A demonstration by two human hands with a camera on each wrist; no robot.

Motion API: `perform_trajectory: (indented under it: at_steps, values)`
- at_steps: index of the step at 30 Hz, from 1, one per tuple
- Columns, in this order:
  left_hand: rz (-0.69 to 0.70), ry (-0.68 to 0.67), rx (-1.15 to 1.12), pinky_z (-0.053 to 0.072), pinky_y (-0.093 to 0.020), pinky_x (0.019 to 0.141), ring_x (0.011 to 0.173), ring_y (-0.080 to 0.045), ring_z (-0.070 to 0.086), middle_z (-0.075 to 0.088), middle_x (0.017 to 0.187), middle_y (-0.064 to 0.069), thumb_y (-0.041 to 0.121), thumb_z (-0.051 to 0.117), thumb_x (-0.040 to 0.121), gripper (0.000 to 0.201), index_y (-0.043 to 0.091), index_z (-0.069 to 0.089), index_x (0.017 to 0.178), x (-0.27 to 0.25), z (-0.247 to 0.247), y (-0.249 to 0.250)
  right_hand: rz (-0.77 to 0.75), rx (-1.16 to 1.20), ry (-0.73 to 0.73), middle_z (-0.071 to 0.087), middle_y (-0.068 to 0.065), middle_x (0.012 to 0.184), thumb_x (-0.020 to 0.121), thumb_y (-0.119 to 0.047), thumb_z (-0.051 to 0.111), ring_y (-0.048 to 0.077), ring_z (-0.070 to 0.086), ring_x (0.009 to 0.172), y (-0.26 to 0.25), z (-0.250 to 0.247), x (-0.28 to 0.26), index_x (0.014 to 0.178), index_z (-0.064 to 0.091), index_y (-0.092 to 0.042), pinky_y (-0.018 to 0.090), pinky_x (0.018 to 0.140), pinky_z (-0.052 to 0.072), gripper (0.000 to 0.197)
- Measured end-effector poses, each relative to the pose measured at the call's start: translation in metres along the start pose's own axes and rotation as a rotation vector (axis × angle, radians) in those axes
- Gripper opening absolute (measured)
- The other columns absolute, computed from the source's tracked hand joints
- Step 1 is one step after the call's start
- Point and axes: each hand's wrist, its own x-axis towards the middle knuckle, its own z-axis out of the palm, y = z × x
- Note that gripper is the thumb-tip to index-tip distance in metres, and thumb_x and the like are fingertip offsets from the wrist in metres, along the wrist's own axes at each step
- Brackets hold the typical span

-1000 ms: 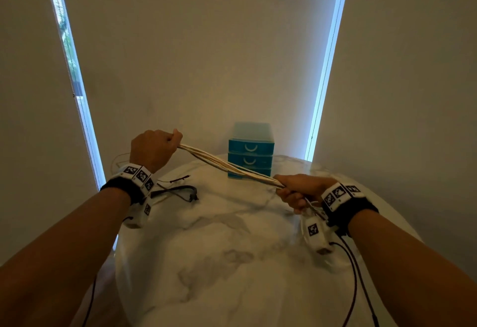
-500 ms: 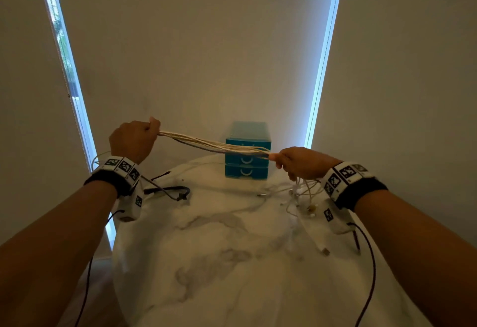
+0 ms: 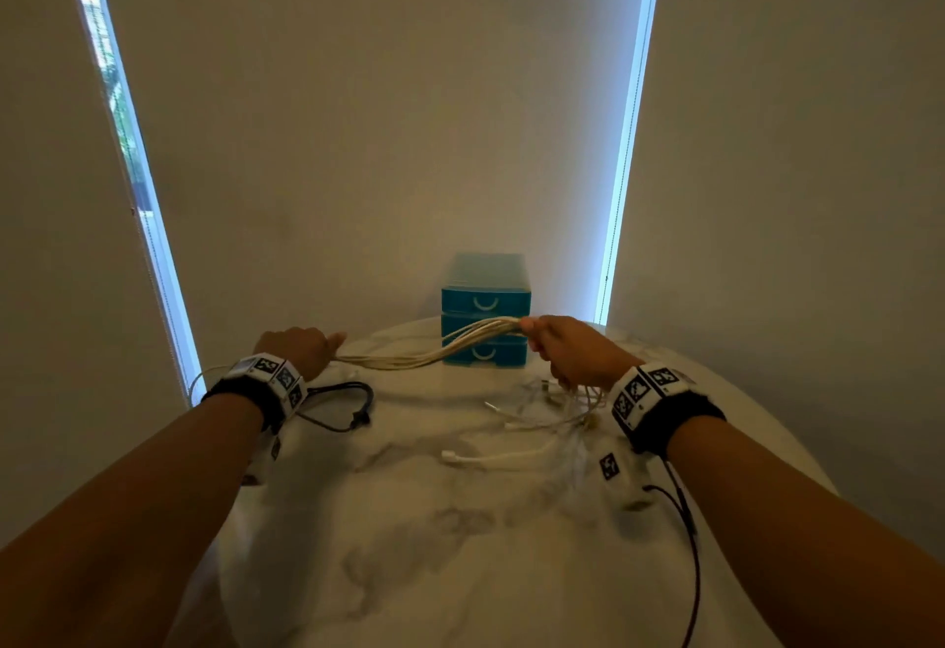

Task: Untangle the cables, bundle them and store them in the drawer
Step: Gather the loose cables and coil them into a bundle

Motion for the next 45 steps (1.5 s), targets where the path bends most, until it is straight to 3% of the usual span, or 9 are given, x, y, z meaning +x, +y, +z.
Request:
perform_trajectory:
  at_steps: [4,8,12,15,19,22,28,41,45]
  values:
    - [-0.018,-0.015,0.038,0.049,-0.042,0.097,0.091,-0.029,0.069,0.068,0.089,-0.01,0.048,0.025,0.116,0.056,0.016,0.071,0.127,-0.011,-0.019,0.025,-0.058,-0.246,-0.017,0.065,0.01,0.084,0.116,-0.042,0.035,0.02,0.055,0.072,-0.002,0.011,0.0,0.092,0.06,-0.014,0.029,0.069,0.044,0.044]
    - [0.216,0.359,-0.551,0.048,-0.042,0.104,0.109,-0.032,0.068,0.071,0.115,-0.013,0.049,0.017,0.116,0.068,0.005,0.069,0.119,-0.036,-0.061,0.093,-0.104,-0.478,-0.09,0.069,0.024,0.107,0.118,-0.027,0.03,0.04,0.066,0.097,-0.018,0.019,-0.006,0.102,0.049,-0.019,0.045,0.088,0.052,0.026]
    - [0.391,-0.18,-0.994,0.053,-0.049,0.108,0.099,-0.025,0.07,0.074,0.107,-0.009,0.091,0.006,0.09,0.106,0.011,0.069,0.121,-0.059,-0.069,0.191,-0.113,-0.41,-0.068,0.071,0.016,0.119,0.116,-0.024,0.036,0.026,0.063,0.098,-0.033,0.029,0.001,0.119,0.065,-0.012,0.04,0.095,0.053,0.032]
    - [0.287,-0.28,-0.992,0.063,-0.029,0.068,0.072,-0.014,0.073,0.074,0.093,-0.014,0.096,-0.01,0.079,0.127,0.001,0.072,0.097,-0.051,-0.061,0.2,-0.074,-0.311,-0.129,0.074,0.012,0.117,0.115,-0.026,0.041,0.023,0.066,0.099,-0.038,0.024,0.006,0.116,0.071,-0.01,0.044,0.101,0.055,0.034]
    - [0.287,0.03,-0.739,0.05,-0.029,0.074,0.078,-0.02,0.071,0.076,0.092,-0.012,0.075,0.0,0.103,0.103,0.006,0.076,0.094,-0.044,-0.065,0.186,0.042,0.226,-0.24,0.049,-0.003,0.07,0.112,-0.057,0.037,0.009,0.041,0.053,-0.04,0.015,-0.005,0.084,0.055,-0.019,0.025,0.053,0.04,0.05]
    - [0.26,0.404,-0.445,0.042,-0.033,0.065,0.068,-0.027,0.062,0.071,0.079,-0.012,0.062,0.023,0.111,0.077,0.012,0.067,0.073,-0.021,-0.081,0.164,0.055,0.426,-0.292,0.043,-0.003,0.062,0.105,-0.055,0.056,0.013,0.042,0.052,-0.031,0.007,-0.012,0.081,0.05,-0.017,0.023,0.054,0.045,0.046]
    - [-0.002,0.631,-0.675,0.044,-0.031,0.056,0.057,-0.027,0.058,0.061,0.061,-0.005,0.059,0.051,0.095,0.06,0.011,0.063,0.06,0.005,-0.127,0.101,0.205,0.351,-0.276,0.042,-0.001,0.057,0.1,-0.051,0.069,0.015,0.043,0.047,-0.008,0.0,-0.026,0.066,0.047,-0.022,0.029,0.053,0.045,0.05]
    - [0.075,0.056,-0.325,0.053,-0.039,0.081,0.091,-0.032,0.07,0.073,0.098,-0.012,0.048,0.045,0.109,0.047,0.025,0.062,0.071,-0.011,-0.014,0.095,0.073,1.485,-0.005,0.026,-0.006,0.05,0.108,-0.055,0.046,0.007,0.023,0.035,0.007,0.062,-0.032,0.068,0.049,-0.02,0.025,0.036,0.025,0.053]
    - [0.065,-0.184,-0.278,0.05,-0.035,0.082,0.082,-0.024,0.065,0.071,0.093,-0.007,0.056,0.042,0.11,0.057,0.022,0.069,0.072,-0.01,0.004,0.107,0.074,1.566,0.009,0.025,-0.007,0.05,0.107,-0.054,0.046,0.005,0.023,0.035,0.014,0.075,-0.028,0.098,0.074,-0.008,0.023,0.035,0.027,0.056]
